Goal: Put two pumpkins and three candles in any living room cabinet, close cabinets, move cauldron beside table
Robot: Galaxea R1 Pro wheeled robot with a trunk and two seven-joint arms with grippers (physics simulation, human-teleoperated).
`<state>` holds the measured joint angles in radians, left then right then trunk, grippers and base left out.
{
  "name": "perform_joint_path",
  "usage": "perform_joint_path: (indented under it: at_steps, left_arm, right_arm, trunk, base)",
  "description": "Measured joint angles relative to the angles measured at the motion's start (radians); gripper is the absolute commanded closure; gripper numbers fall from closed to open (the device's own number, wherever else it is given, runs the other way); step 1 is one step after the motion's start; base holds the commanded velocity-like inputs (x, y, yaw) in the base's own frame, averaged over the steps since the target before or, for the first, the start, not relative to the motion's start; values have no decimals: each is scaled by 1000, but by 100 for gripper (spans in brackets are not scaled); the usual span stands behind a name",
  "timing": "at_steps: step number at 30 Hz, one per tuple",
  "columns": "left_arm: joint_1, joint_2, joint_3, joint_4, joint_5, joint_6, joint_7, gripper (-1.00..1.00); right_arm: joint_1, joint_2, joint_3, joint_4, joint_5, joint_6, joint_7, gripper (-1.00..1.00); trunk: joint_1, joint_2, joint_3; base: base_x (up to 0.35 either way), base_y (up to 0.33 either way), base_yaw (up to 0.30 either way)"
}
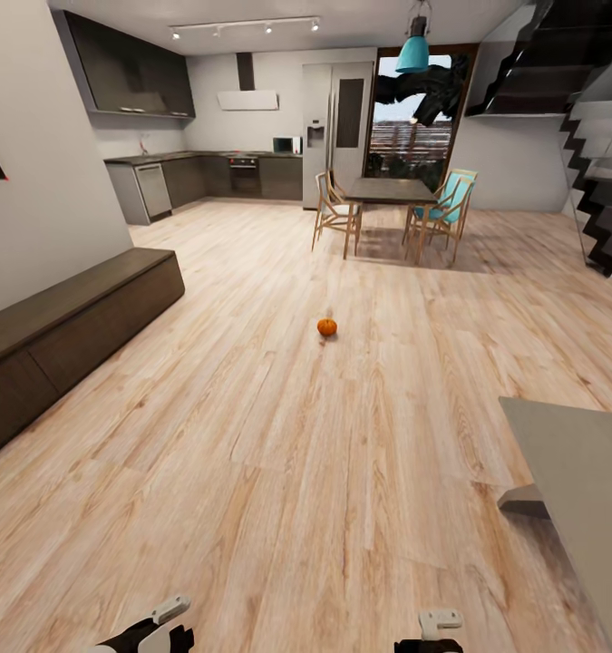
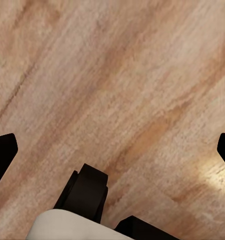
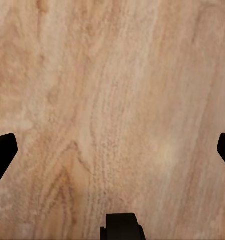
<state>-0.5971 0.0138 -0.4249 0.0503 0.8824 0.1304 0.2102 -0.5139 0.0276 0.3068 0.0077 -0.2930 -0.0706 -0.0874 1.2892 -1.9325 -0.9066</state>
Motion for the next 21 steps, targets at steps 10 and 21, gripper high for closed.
perform_joint_path:
  at_steps: [10,21]
  left_arm:
    - [5,0,0,-1,0,0,0,-100]
    - [5,0,0,-1,0,-1,0,-100]
  right_arm:
    - [0,0,0,0,0,0,0,-100]
    - [0,0,0,0,-1,0,0,-100]
  trunk:
    - [0,0,16]
    - [0,0,33]
  base:
    - [0,0,0]
    - [0,0,0]
